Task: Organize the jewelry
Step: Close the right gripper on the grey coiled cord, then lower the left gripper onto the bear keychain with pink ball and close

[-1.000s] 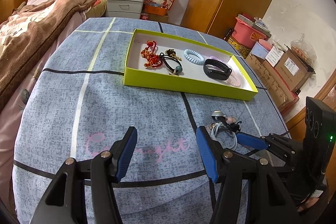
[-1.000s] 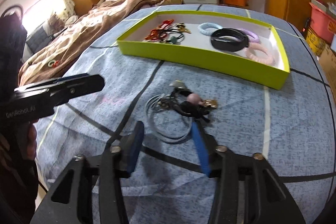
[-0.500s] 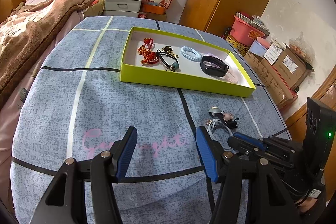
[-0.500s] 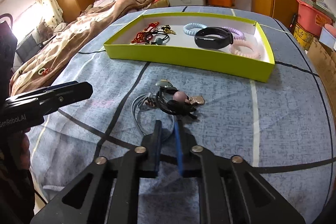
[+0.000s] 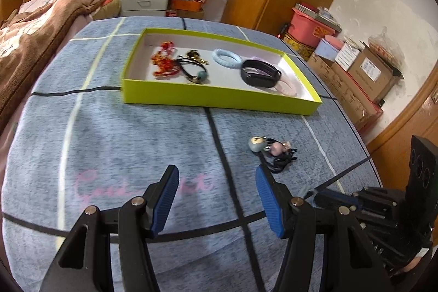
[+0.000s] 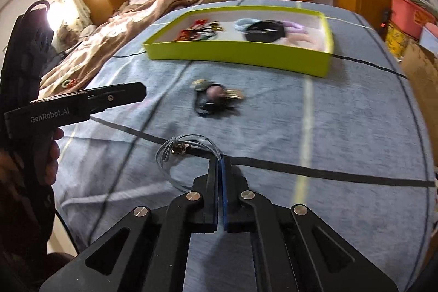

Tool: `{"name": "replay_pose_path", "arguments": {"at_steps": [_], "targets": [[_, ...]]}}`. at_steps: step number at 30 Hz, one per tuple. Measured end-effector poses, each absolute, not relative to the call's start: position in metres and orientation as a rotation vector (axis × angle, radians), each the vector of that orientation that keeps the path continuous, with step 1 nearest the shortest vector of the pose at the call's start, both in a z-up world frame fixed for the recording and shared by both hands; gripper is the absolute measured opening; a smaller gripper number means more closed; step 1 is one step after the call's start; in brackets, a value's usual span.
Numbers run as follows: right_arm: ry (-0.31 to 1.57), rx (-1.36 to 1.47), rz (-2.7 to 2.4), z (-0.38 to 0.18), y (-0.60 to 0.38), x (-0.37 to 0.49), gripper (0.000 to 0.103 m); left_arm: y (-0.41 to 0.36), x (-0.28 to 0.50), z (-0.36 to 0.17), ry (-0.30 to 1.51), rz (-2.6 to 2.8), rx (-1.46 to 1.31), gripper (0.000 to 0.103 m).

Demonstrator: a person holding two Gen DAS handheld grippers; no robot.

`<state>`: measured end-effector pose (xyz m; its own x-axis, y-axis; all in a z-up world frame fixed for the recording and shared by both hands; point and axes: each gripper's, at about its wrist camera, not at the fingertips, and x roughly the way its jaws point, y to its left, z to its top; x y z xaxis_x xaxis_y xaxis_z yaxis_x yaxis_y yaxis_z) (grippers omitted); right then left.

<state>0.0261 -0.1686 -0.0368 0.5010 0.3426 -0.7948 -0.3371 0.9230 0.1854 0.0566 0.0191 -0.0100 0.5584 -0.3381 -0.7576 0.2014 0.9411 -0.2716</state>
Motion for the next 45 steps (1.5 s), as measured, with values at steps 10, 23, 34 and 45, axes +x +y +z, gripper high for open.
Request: {"name": "replay_pose_path", "arguments": {"at_steps": [10, 23, 34, 45], "targets": [[0.929, -0.02, 0.219, -0.034, -0.213, 0.043, 0.002, -0.015, 0.071, -0.015, 0.94, -0.383, -0.094, 0.06], [0.872, 0.024, 0.324, -0.024, -0.221, 0.042, 0.06, -0.036, 0.081, -0.019, 0.957, -0.397, -0.047, 0.062], [0.896, -0.056, 0.327, -0.039, -0.203, 0.048, 0.06, -0.045, 0.088, -0.021, 0.945, -0.373, -0.011, 0.063], [0.867, -0.065, 0.251, -0.039, -0.201, 0.047, 0.048, -0.053, 0.084, -0.02, 0.931, -0.408, -0.004, 0.043]]}}
